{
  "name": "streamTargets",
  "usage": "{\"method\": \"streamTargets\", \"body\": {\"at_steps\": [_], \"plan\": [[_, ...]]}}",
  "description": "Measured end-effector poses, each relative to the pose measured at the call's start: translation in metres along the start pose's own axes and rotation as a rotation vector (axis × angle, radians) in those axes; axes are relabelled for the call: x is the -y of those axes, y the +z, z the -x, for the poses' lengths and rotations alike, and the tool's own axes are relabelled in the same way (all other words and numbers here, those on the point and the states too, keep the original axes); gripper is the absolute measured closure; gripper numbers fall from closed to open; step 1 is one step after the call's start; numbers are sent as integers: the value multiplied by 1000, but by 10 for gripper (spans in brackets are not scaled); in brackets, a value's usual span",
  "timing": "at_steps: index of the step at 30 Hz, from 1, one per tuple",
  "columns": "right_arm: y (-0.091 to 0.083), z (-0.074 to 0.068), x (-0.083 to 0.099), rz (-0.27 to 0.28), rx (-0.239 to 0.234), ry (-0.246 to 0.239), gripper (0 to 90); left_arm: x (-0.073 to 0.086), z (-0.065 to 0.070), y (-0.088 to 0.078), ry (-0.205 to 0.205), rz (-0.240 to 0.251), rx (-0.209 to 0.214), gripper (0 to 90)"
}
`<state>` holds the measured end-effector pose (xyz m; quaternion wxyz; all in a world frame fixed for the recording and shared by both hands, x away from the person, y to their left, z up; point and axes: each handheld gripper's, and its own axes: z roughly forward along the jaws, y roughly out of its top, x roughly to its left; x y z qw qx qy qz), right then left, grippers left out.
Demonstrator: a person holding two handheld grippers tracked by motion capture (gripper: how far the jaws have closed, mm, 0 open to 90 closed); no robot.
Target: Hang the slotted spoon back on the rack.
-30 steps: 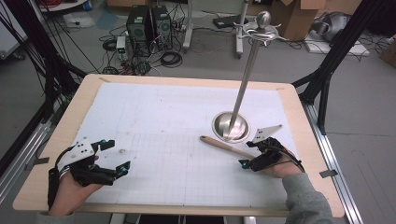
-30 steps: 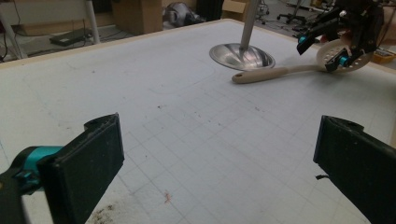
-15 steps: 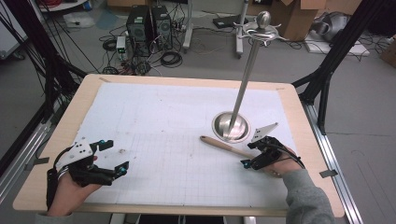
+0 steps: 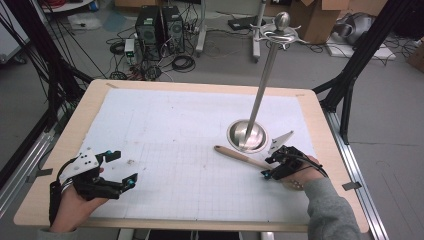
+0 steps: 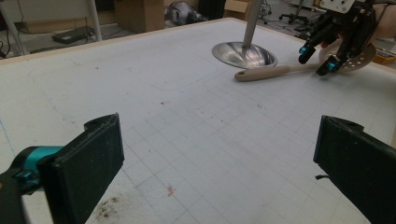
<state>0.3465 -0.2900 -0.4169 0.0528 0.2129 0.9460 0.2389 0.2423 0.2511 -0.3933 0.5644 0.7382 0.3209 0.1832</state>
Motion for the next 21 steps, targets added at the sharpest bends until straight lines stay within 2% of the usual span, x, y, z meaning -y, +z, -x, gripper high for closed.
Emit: {"method": "streamTargets", "body": {"at_steps": [4,6,11,13,18,21], "plan": [[0,1,1,-19,6,-4,517,-2,0,-4,11,20,-17,47],[0,1,1,-18,3,-6,577,-2,-1,-6,9,28,-20,48],[-1,0,1,-21,-3,-9,703,-2,-1,-6,7,16,-13,48],[-2,0,2,-23,12,-9,768,-2,0,-6,11,16,-10,48],[-2,-1,3,-13,29,-28,777,-3,0,-9,16,38,-19,48],[-2,-3,2,-16,38,-28,779,-2,0,-9,13,33,-22,48]]}}
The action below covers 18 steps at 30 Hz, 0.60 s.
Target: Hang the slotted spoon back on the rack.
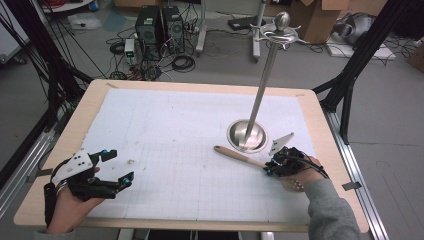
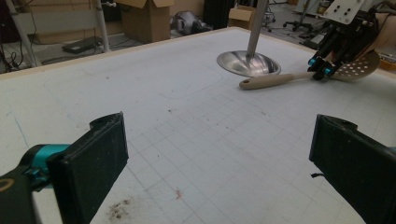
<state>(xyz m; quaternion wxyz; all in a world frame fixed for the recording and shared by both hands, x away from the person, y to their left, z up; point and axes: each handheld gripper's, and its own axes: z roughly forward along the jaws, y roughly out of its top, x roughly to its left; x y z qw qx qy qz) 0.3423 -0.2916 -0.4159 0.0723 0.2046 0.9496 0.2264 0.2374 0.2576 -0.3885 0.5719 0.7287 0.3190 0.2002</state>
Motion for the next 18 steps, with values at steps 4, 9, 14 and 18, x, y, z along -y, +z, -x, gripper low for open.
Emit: {"method": "streamTargets", "body": {"at_steps": [4,9,14,18], "plan": [[-2,-1,1,8,7,-10,780,0,0,1,2,-4,6,47],[-12,-2,6,65,-4,10,781,0,-1,3,9,6,-17,47],[-22,-4,10,108,-4,12,781,-1,0,4,-1,19,-18,47],[-28,-4,14,133,10,18,781,-1,0,6,1,12,-9,47]]}}
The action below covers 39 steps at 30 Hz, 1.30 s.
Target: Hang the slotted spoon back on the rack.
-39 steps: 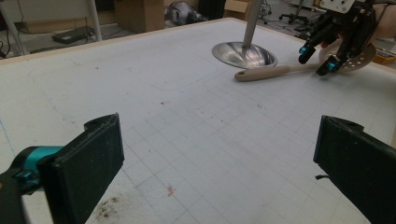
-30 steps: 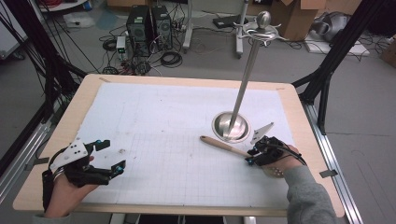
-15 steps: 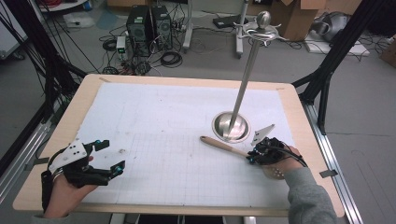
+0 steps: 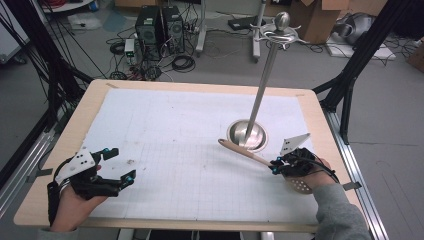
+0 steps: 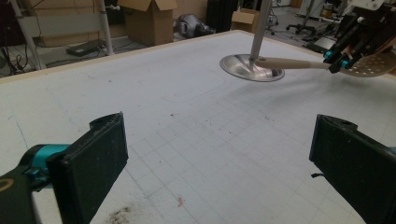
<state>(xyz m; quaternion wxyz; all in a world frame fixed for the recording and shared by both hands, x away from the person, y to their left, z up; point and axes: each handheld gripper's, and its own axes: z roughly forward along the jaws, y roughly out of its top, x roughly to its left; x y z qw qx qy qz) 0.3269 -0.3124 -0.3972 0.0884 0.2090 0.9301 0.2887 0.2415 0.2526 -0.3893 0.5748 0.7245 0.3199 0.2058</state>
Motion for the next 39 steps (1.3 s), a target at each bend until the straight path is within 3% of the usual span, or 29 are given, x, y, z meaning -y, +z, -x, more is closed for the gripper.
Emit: {"method": "streamTargets", "body": {"at_steps": [9,13,19,29,39], "plan": [[-23,0,9,103,13,46,781,0,0,3,-7,-3,9,47],[-34,0,12,148,17,57,781,-2,3,4,-21,5,36,47],[-42,2,22,145,32,74,781,-5,7,7,-8,4,52,47],[-59,4,34,234,48,110,781,-4,5,11,-13,0,57,47],[-73,4,38,290,66,142,781,-4,3,13,-20,-2,60,47]]}}
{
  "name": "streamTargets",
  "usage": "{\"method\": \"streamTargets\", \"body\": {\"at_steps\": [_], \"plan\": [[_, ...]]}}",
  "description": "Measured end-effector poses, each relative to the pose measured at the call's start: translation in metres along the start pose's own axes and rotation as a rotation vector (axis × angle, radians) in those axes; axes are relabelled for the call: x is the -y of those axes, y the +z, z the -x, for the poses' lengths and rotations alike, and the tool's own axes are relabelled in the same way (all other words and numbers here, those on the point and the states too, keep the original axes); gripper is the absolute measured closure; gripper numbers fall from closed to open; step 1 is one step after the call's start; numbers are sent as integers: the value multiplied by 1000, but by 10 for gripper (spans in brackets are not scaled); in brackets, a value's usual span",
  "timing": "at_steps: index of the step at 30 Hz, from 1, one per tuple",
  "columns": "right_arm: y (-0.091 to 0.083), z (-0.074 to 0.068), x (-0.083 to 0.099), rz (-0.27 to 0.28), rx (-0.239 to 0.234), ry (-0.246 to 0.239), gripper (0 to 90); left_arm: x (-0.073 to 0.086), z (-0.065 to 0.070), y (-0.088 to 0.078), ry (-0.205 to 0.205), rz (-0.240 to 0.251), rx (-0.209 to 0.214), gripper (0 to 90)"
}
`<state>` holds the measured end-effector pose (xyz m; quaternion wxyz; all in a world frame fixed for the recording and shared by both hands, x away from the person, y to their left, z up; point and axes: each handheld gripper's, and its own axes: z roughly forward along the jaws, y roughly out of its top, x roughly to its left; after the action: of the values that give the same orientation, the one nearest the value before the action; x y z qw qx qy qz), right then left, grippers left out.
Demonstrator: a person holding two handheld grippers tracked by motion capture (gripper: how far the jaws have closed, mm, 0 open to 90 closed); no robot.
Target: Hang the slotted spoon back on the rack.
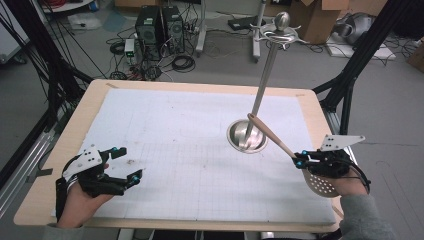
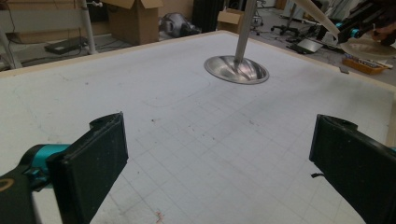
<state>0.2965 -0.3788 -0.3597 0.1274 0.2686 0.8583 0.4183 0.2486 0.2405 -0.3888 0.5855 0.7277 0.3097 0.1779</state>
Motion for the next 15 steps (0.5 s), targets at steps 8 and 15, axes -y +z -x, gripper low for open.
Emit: {"method": "streamTargets", "body": {"at_steps": [8,15], "plan": [[-13,3,-2,46,6,13,780,1,-1,0,-5,-1,-2,47],[-21,5,-3,102,-20,22,780,-2,2,0,-14,19,21,47]]}}
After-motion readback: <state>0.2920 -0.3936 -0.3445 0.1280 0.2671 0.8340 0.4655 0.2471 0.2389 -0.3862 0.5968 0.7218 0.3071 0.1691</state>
